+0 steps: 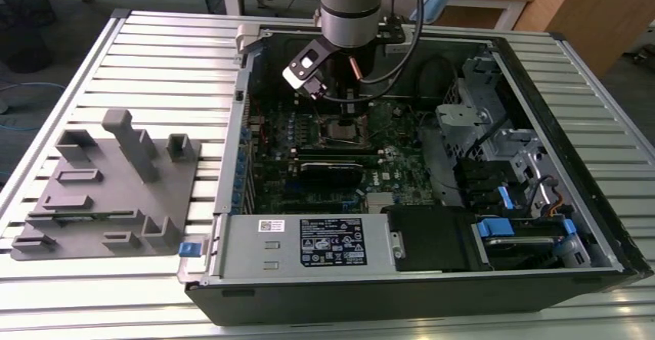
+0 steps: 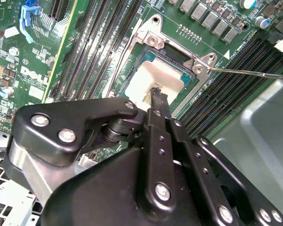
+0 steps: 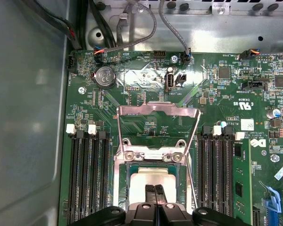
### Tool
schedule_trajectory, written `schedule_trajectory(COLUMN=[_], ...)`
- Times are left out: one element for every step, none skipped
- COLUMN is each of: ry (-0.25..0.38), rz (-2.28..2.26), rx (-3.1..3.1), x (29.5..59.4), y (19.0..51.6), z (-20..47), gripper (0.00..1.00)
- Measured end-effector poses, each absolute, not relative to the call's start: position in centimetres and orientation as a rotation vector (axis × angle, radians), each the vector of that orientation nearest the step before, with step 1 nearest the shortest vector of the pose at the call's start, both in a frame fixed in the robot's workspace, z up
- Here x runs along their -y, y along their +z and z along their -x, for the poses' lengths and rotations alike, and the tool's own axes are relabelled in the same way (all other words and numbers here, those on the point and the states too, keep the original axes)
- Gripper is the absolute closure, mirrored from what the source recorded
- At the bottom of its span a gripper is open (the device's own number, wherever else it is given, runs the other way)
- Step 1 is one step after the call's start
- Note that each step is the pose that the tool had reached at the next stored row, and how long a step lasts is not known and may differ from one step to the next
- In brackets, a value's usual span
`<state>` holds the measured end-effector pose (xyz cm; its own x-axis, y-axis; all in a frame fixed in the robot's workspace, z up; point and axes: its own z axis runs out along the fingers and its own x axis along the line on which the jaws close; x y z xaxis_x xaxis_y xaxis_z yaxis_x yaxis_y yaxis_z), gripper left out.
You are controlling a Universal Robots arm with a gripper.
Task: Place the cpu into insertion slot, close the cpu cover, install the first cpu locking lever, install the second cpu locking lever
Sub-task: 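Place the cpu into insertion slot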
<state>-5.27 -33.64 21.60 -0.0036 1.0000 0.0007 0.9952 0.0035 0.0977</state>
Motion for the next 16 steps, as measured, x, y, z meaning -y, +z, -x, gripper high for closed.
schedule_trajectory(ry=[0.107,0.107,0.107,0.107,0.107,0.107,0.107,0.107,0.107,0.107,0.105,0.101,0.099,0.098,0.098,0.097], rz=[-2.168,-2.168,-2.168,-2.168,-2.168,-2.168,-2.168,-2.168,-2.168,-2.168,-2.17,-2.173,-2.174,-2.175,-2.175,-2.176], rx=[-2.176,-2.175,-2.175,-2.175,-2.175,-2.175,-2.175,-2.175,-2.176,-2.176,-2.178,-2.181,-2.182,-2.182,-2.183,-2.183], x=[33.64,33.64,33.64,33.64,33.64,33.64,33.64,33.64,33.64,33.64,33.65,33.65,33.65,33.64,33.64,33.64], y=[21.6,21.6,21.6,21.6,21.6,21.6,21.6,21.6,21.6,21.6,21.6,21.59,21.6,21.59,21.58,21.59], z=[5.27,5.27,5.27,5.27,5.27,5.27,5.27,5.27,5.27,5.27,5.27,5.27,5.28,5.28,5.27,5.27], gripper=[0.89,0.89,0.89,0.89,0.89,0.89,0.89,0.89,0.89,0.89,0.89,0.89,0.89,0.89,0.89,0.89])
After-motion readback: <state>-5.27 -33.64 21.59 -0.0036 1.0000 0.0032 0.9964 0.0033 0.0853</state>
